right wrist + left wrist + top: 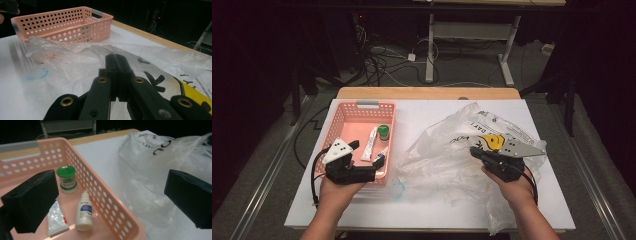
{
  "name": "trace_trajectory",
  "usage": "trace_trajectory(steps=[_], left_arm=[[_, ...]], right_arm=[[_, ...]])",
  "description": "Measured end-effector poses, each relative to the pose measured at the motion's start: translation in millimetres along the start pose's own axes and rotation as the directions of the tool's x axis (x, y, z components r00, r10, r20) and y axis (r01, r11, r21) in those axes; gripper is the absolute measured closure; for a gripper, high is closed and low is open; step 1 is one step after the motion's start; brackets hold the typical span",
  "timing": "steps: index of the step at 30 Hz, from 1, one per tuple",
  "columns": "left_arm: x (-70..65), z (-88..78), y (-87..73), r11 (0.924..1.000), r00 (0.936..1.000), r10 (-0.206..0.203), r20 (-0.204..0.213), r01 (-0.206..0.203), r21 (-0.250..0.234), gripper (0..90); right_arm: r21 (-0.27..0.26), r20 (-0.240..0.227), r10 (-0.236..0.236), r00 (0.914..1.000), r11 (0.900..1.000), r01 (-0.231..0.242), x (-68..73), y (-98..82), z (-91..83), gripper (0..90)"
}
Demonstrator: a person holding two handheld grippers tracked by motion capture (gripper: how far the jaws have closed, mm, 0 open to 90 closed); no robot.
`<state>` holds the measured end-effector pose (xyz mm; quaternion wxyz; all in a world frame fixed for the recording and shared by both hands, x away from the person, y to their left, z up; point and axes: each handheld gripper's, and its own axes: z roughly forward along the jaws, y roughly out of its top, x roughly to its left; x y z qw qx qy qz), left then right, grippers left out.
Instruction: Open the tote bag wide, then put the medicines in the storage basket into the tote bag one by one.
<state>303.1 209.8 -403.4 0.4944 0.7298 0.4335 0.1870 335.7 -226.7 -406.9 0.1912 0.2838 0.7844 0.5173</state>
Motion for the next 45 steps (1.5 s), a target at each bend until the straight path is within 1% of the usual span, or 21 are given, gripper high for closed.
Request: trace_trajectory(steps=[1, 4, 6, 8, 10, 12, 13, 14, 16, 18, 20, 23, 27, 30, 33, 35, 37, 39, 42, 44, 45], left_arm=[[2.1, 1.1, 4.2, 1.0, 1.0, 0.003, -0.008, -0.003, -0.004, 0.0], [8.9, 7.0, 16.0, 0.9995, 0.9998, -0.019, 0.004, 0.019, -0.024, 0.0], [14.9, 14.4, 22.3, 0.9994, 0.9997, -0.024, -0.007, 0.024, -0.025, 0.0], [20.6, 20.5, 25.2, 0.9991, 0.9994, -0.032, -0.013, 0.032, -0.026, 0.0], [27.3, 27.0, 27.2, 0.9991, 0.9989, -0.036, -0.029, 0.035, -0.024, 0.0], [33.9, 33.4, 27.9, 0.9989, 0.9986, -0.041, -0.033, 0.04, -0.026, 0.0], [37.7, 37.3, 27.9, 0.9993, 0.9983, -0.036, -0.045, 0.036, -0.01, 0.0], [40.3, 39.7, 27.9, 0.9991, 0.998, -0.042, -0.048, 0.042, 0.001, 0.0], [47.1, 44.5, 27.4, 0.9978, 0.9967, -0.064, -0.05, 0.065, 0.017, 0.0], [53.2, 47.9, 26.4, 0.9961, 0.9945, -0.085, -0.061, 0.086, 0.019, 0.0], [58.0, 51.9, 25.0, 0.9949, 0.9923, -0.09, -0.085, 0.093, 0.038, 0.0], [64.5, 57.9, 23.1, 0.9925, 0.99, -0.092, -0.108, 0.1, 0.071, 0.0], [72.9, 65.8, 24.4, 0.9832, 0.9843, -0.126, -0.124, 0.14, 0.117, 0.0], [75.7, 71.8, 26.3, 0.9776, 0.9827, -0.113, -0.147, 0.136, 0.16, 0.0], [77.6, 78.4, 26.8, 0.9705, 0.9829, -0.099, -0.156, 0.13, 0.203, 0.0], [80.0, 80.8, 26.5, 0.9652, 0.9821, -0.103, -0.158, 0.137, 0.223, 0.0], [83.0, 82.2, 26.1, 0.9587, 0.9806, -0.12, -0.155, 0.155, 0.239, 0.0], [85.6, 82.7, 25.9, 0.9516, 0.9781, -0.132, -0.16, 0.171, 0.255, 0.7], [89.1, 84.1, 25.2, 0.9384, 0.9769, -0.129, -0.171, 0.176, 0.298, 2.5], [90.9, 85.3, 24.0, 0.927, 0.9751, -0.132, -0.179, 0.185, 0.326, 2.9], [91.5, 86.1, 23.7, 0.919, 0.9759, -0.125, -0.179, 0.182, 0.35, 4.5]], right_arm=[[0.001, -0.004, 0.005, 1.0, 1.0, -0.005, -0.8, 0.0, -0.5, 90.0], [-0.006, -0.013, 0.02, 0.9997, 1.0, -0.02, -2.1, -0.6, -1.3, 90.0], [-0.007, -0.013, 0.02, 0.9997, 1.0, -0.02, -2.5, -0.9, -1.1, 90.0], [-0.005, -0.009, 0.021, 0.9997, 1.0, -0.021, -3.5, -1.6, -1.0, 90.0], [-0.004, -0.008, 0.025, 0.9997, 1.0, -0.025, -3.6, -2.0, -1.1, 90.0], [-0.005, -0.006, 0.026, 0.9996, 1.0, -0.026, -4.6, -2.9, -0.7, 90.0], [0.0, -0.005, 0.031, 0.9995, 1.0, -0.031, -5.5, -3.6, 0.6, 90.0], [0.0, -0.005, 0.031, 0.9995, 1.0, -0.031, -5.5, -3.6, 0.6, 90.0], [0.008, 0.0, 0.03, 0.9995, 1.0, -0.03, -5.6, -4.5, 2.3, 90.0], [0.013, 0.003, 0.028, 0.9996, 1.0, -0.028, -5.1, -5.2, 3.0, 90.0], [0.014, 0.003, 0.022, 0.9998, 1.0, -0.022, -5.3, -5.7, 3.4, 90.0], [0.018, 0.004, 0.017, 0.9998, 1.0, -0.017, -4.0, -5.9, 3.0, 90.0], [0.015, 0.007, -0.005, 1.0, 1.0, 0.005, -2.0, -4.5, 1.1, 90.0], [0.008, 0.009, 0.003, 1.0, 1.0, -0.003, -3.6, -4.9, -0.1, 90.0], [0.015, 0.005, 0.003, 1.0, 1.0, -0.003, -5.7, -6.6, 1.0, 90.0], [0.012, 0.003, 0.008, 1.0, 1.0, -0.008, -6.8, -6.6, 0.6, 90.0], [0.012, 0.002, 0.006, 1.0, 1.0, -0.006, -7.1, -6.6, 0.4, 90.0], [0.013, 0.003, 0.008, 1.0, 1.0, -0.008, -6.8, -7.0, 0.1, 90.0], [0.017, 0.001, 0.004, 1.0, 1.0, -0.004, -6.5, -7.8, 0.3, 90.0], [0.018, 0.0, 0.003, 1.0, 1.0, -0.003, -6.5, -7.9, 0.3, 90.0], [0.018, 0.0, 0.003, 1.0, 1.0, -0.003, -6.4, -7.9, 0.3, 90.0]])
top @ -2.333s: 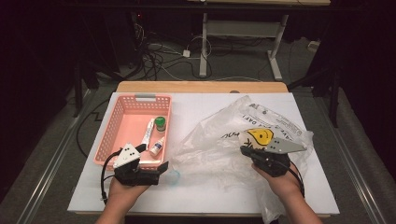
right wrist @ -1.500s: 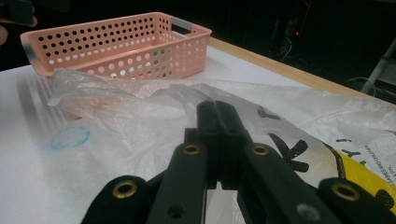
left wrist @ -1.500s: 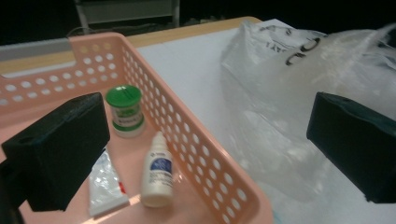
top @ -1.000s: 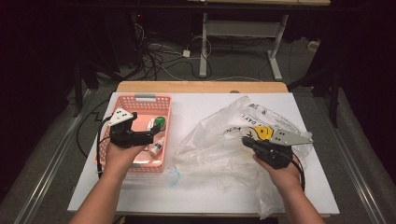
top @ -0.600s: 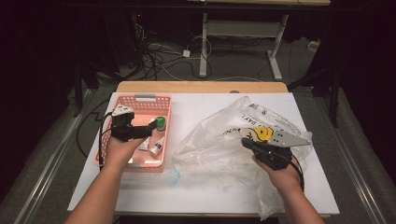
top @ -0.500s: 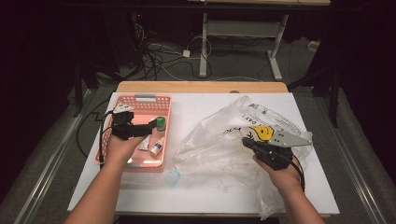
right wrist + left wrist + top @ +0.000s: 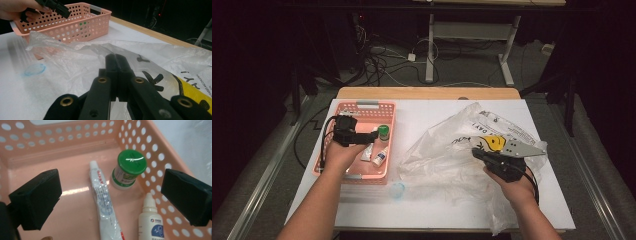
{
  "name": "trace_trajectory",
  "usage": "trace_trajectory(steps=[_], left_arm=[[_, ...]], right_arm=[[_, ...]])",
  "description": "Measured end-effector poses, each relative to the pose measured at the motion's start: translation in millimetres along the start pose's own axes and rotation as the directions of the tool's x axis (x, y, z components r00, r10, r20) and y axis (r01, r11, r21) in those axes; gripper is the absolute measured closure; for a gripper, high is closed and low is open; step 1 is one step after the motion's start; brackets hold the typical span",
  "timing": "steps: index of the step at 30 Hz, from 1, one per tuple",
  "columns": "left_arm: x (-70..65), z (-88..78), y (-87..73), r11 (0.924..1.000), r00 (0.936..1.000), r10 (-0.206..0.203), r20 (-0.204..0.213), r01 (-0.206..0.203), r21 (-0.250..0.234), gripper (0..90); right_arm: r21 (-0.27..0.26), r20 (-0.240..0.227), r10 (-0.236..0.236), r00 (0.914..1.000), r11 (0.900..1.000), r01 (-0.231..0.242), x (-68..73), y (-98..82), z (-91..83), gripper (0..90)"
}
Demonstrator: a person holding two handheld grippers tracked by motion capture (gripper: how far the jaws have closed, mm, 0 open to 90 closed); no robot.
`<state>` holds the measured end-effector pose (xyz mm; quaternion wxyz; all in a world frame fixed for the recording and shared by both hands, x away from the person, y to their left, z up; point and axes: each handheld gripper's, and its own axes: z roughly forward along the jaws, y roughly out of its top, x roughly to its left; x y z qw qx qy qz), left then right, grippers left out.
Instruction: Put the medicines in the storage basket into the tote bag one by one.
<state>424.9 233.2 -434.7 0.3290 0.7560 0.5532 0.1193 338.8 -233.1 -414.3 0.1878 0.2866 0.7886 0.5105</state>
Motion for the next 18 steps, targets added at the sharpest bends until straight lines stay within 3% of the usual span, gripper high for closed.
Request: trace_trajectory(steps=[2, 6, 11, 14, 17, 18], left_arm=[[-1.3, 3.4, 0.3, 0.9987, 0.9996, 0.017, -0.024, -0.016, 0.049, 7.0], [-3.3, 11.0, 1.7, 0.992, 0.9989, 0.037, -0.03, -0.033, 0.122, 14.1], [-6.0, 24.3, 5.3, 0.9747, 0.9979, 0.062, -0.017, -0.057, 0.216, 20.5], [-6.2, 28.0, 6.6, 0.9689, 0.9979, 0.063, -0.015, -0.057, 0.241, 26.8], [-6.8, 36.0, 9.7, 0.9564, 0.9975, 0.07, -0.012, -0.064, 0.285, 32.9], [-6.8, 36.0, 9.7, 0.9564, 0.9975, 0.07, -0.012, -0.064, 0.285, 34.5]], right_arm=[[0.002, -0.003, 0.003, 1.0, 1.0, -0.003, 0.4, 0.0, 0.3, 90.0], [0.008, -0.005, -0.003, 1.0, 1.0, 0.003, 0.9, -0.7, 2.5, 90.0], [0.013, -0.009, -0.002, 1.0, 1.0, 0.003, 1.7, -1.5, 3.3, 90.0], [0.013, -0.01, -0.002, 0.9999, 1.0, 0.002, 1.7, -1.7, 3.7, 90.0], [0.012, -0.012, -0.002, 0.9999, 1.0, 0.002, 2.1, -1.6, 3.9, 90.0], [0.012, -0.012, -0.002, 0.9999, 1.0, 0.002, 2.1, -1.6, 3.9, 90.0]])
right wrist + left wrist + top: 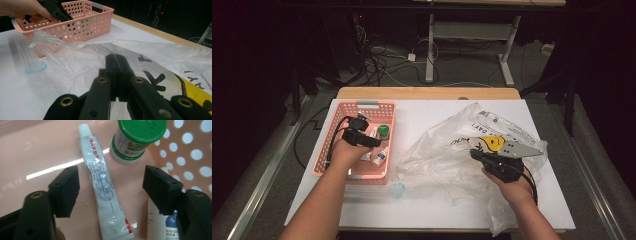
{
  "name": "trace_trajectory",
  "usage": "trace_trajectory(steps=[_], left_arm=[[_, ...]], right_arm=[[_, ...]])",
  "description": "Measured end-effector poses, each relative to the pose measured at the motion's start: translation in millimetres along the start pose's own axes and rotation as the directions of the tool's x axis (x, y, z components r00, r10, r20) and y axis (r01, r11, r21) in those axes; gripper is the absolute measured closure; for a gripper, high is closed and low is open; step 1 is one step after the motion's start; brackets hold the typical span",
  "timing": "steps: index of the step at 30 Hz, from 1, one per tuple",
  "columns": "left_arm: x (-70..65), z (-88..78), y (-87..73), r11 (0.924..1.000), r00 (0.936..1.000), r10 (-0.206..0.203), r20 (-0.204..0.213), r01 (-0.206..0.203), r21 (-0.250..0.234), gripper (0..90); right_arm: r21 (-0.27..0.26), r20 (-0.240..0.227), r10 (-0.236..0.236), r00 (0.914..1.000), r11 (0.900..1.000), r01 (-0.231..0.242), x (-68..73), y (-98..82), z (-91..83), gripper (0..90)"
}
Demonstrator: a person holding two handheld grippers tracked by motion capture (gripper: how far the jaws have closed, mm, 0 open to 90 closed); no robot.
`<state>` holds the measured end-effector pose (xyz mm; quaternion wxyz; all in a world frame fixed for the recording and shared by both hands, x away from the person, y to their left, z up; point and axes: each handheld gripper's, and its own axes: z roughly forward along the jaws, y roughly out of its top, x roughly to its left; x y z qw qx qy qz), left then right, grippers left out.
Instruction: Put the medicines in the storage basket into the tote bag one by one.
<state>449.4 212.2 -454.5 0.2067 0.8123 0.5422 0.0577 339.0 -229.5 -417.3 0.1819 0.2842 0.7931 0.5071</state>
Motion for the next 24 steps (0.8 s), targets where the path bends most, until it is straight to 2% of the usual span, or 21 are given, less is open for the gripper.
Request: trace_trajectory(steps=[7, 10, 16, 17, 19, 20, 24], left_arm=[[-0.9, 11.1, 4.5, 0.9981, 0.9995, -0.007, -0.029, 0.009, 0.06, 45.9], [0.2, 15.4, 3.9, 0.9956, 0.9987, -0.011, -0.049, 0.015, 0.092, 48.0], [1.0, 15.2, 4.2, 0.9961, 0.9984, -0.007, -0.057, 0.012, 0.087, 53.8], [1.5, 15.2, 4.2, 0.9962, 0.9983, -0.009, -0.057, 0.014, 0.086, 57.6], [2.6, 14.9, 4.2, 0.9962, 0.9981, -0.011, -0.061, 0.016, 0.086, 59.6], [3.1, 14.9, 4.2, 0.9964, 0.9981, -0.014, -0.06, 0.019, 0.083, 65.7], [3.2, 14.9, 4.0, 0.9966, 0.9977, -0.015, -0.066, 0.02, 0.08, 68.4]], right_arm=[[-0.021, 0.0, 0.004, 1.0, 1.0, -0.005, -0.5, 2.0, 1.9, 90.0], [-0.033, 0.006, 0.01, 0.9999, 0.999, -0.01, -0.9, 4.1, 2.9, 90.0], [-0.065, 0.016, 0.015, 0.9998, 0.998, -0.014, -4.5, 11.4, 3.3, 90.0], [-0.083, 0.022, 0.01, 0.9997, 0.997, -0.009, -5.7, 15.5, 1.3, 90.0], [-0.094, 0.025, 0.01, 0.9996, 0.996, -0.007, -5.8, 17.5, 0.3, 90.0], [-0.109, 0.032, 0.013, 0.9994, 0.994, -0.01, -6.0, 20.3, -2.4, 90.0], [-0.126, 0.04, 0.015, 0.9991, 0.992, -0.01, -7.9, 21.8, -4.6, 90.0]])
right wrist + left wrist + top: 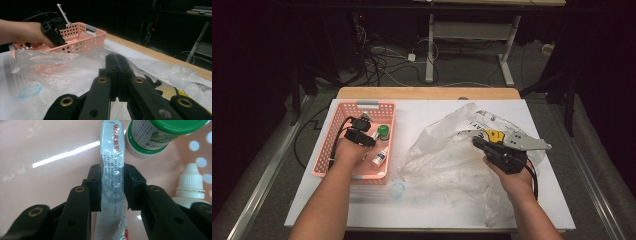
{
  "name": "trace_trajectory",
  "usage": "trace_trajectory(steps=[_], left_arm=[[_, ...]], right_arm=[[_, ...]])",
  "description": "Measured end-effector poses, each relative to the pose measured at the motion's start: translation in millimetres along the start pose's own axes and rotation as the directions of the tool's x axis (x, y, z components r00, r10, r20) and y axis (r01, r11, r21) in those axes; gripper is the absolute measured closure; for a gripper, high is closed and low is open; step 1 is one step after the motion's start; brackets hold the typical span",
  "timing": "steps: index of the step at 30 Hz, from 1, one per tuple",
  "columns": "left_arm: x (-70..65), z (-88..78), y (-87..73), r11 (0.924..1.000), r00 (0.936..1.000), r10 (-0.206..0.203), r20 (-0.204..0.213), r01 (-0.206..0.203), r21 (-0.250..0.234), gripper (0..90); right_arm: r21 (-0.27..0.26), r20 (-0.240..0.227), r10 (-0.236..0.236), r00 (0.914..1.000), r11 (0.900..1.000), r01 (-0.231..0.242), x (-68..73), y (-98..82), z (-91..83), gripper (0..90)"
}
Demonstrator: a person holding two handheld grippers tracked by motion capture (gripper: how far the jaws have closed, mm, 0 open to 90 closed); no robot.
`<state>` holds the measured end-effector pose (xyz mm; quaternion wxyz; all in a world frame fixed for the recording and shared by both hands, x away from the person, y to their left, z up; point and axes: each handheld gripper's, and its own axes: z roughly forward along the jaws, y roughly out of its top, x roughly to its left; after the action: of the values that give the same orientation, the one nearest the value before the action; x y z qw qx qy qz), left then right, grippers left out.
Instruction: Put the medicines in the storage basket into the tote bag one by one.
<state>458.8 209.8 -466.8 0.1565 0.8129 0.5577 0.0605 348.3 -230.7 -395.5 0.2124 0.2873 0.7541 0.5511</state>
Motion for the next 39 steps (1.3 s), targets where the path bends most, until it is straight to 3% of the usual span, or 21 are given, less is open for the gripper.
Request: trace_trajectory(steps=[9, 21, 25, 33, 39], left_arm=[[-1.1, -5.6, -2.1, 0.9999, 0.9999, 0.005, 0.011, -0.005, -0.01, 69.4], [2.3, -35.3, -14.5, 0.9916, 0.9995, -0.029, 0.012, 0.03, -0.125, 69.6], [0.1, -45.1, -20.9, 0.9849, 0.9997, -0.025, 0.002, 0.025, -0.172, 69.6], [-6.9, -58.7, -31.9, 0.9701, 0.9998, -0.001, 0.021, 0.006, -0.243, 69.6], [-24.2, -72.4, -41.3, 0.9423, 0.998, 0.061, 0.016, -0.053, -0.331, 69.6]], right_arm=[[0.021, -0.007, 0.0, 1.0, 1.0, 0.001, 1.3, -3.3, 3.0, 90.0], [0.024, -0.002, -0.004, 1.0, 1.0, 0.004, 0.1, -6.3, -3.3, 90.0], [0.018, -0.001, -0.005, 1.0, 1.0, 0.005, 0.0, -5.8, -4.5, 90.0], [0.025, -0.005, -0.005, 1.0, 1.0, 0.005, 0.7, -6.5, -4.3, 90.0], [0.025, -0.001, -0.007, 1.0, 1.0, 0.007, 1.2, -6.6, -4.6, 90.0]])
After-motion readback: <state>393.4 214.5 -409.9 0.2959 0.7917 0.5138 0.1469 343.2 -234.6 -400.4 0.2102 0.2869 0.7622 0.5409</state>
